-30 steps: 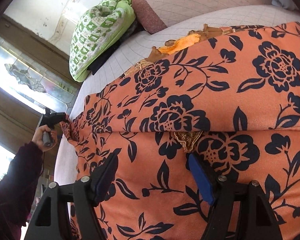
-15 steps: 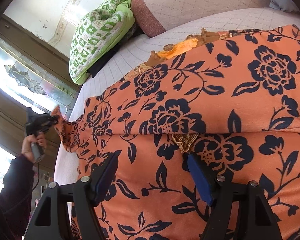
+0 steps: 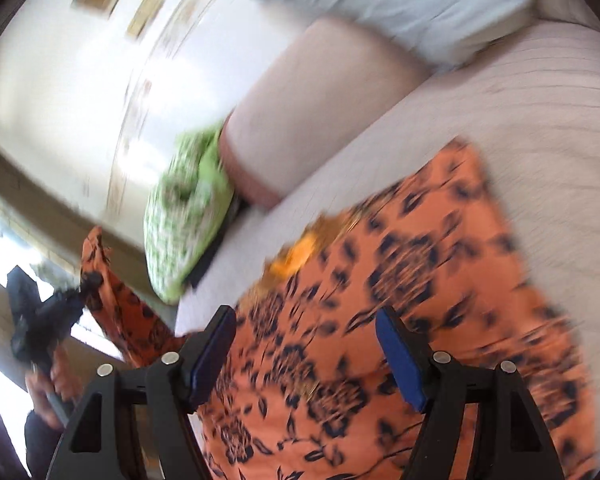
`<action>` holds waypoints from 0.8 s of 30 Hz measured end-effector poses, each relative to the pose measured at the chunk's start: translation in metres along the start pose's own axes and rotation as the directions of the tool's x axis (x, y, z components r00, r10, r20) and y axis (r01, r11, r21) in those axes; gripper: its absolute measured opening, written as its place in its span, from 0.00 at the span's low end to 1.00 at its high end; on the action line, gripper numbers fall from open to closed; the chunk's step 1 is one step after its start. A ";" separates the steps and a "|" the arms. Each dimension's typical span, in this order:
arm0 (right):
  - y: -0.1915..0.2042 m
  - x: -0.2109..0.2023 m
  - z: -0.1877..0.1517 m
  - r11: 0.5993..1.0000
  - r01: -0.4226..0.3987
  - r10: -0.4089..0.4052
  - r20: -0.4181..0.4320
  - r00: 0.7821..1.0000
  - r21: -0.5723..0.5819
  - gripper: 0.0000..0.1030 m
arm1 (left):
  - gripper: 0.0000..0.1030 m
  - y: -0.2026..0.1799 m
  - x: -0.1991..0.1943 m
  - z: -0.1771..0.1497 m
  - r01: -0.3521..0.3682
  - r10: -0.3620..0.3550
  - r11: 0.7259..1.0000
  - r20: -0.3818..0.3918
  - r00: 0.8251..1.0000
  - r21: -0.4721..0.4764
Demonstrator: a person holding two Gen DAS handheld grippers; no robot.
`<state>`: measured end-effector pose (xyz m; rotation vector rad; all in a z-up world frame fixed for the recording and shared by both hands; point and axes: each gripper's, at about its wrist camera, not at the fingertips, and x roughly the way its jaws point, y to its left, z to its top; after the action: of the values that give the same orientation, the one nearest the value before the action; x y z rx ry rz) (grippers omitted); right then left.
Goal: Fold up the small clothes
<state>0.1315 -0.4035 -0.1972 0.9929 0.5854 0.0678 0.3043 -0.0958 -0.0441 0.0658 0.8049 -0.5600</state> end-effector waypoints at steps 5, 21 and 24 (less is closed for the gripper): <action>-0.038 -0.044 0.032 0.995 -0.002 -0.008 0.100 0.995 0.098 0.73 | 0.14 -0.112 0.069 0.002 0.128 -0.116 0.986 -0.109 0.987 0.110; -0.057 -0.041 0.042 0.986 -0.017 0.008 0.059 0.998 0.165 0.75 | 0.72 0.026 0.039 -0.108 -0.045 0.042 0.939 -0.016 0.999 -0.342; -0.054 -0.034 0.042 0.992 0.001 -0.011 0.073 0.997 0.128 0.75 | 0.72 0.076 0.031 -0.153 -0.133 0.137 0.879 -0.024 0.990 -0.457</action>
<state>0.1122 -0.4768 -0.2087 1.1129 0.5302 -0.0118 0.2575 -0.0049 -0.1845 -0.3152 0.8986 -0.2256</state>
